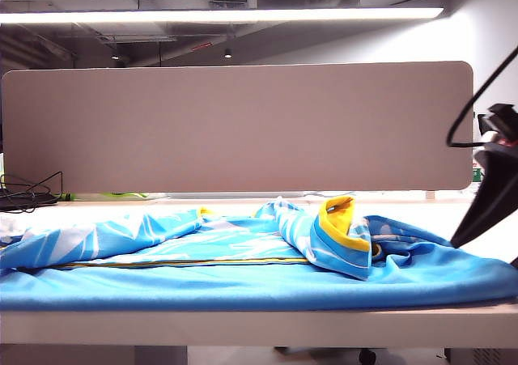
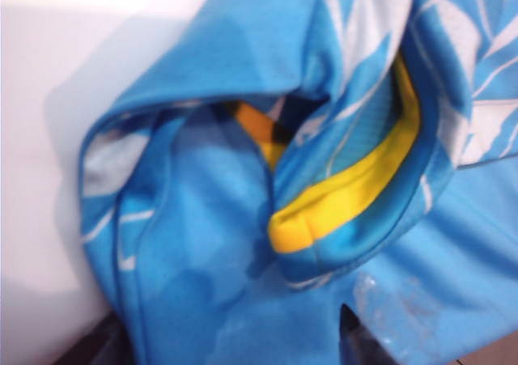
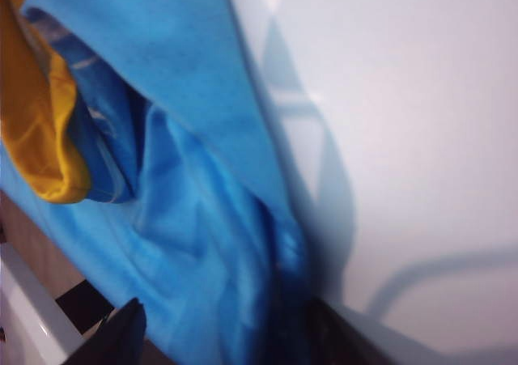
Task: Fold the bottom side of the soccer jersey horizontally towards the center, about one-third of the way, then fold the sleeve back towards the center, creating a straight line along the edge of the the soccer jersey, and finally fold the bottom of the soccer jersey up towards the top, creating a neat rectangle.
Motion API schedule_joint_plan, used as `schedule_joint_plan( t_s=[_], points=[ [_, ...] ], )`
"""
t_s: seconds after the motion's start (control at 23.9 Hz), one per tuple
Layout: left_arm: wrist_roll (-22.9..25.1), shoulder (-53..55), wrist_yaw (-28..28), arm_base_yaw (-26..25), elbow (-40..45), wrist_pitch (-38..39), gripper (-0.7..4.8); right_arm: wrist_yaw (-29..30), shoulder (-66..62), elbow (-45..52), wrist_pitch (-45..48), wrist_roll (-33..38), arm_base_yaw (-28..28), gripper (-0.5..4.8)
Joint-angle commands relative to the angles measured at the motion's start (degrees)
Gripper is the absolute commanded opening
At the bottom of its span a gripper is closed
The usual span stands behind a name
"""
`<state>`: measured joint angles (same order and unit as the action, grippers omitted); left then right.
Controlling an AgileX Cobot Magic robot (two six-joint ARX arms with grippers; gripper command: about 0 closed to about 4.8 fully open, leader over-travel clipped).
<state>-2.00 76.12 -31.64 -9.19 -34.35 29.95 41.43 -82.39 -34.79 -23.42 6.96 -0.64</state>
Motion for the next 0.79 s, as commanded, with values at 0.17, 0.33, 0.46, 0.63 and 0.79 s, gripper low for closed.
schedule_joint_plan(
  t_s=[0.17,0.33,0.46,0.63,0.79],
  points=[
    [-0.4,2.1,1.9,2.6,2.4,-0.7,3.30,-3.3,-1.5,0.4,4.0,4.8,6.0,2.75],
    [-2.7,2.1,1.6,4.3,2.4,-2.8,1.01,-4.4,-1.5,0.4,5.8,6.1,8.3,1.67],
    [-3.3,2.1,-2.6,4.9,2.4,-6.7,-0.07,-4.2,-1.5,0.4,7.7,6.6,8.4,0.70],
    [-9.2,2.0,-5.9,4.7,1.8,-12.3,-0.06,-3.1,-0.7,-0.2,9.7,8.1,8.3,-0.08],
    [-9.6,-1.0,-9.9,4.8,-0.2,-8.3,-0.06,-1.2,5.5,-0.2,7.7,9.6,8.3,-0.08]
  ],
)
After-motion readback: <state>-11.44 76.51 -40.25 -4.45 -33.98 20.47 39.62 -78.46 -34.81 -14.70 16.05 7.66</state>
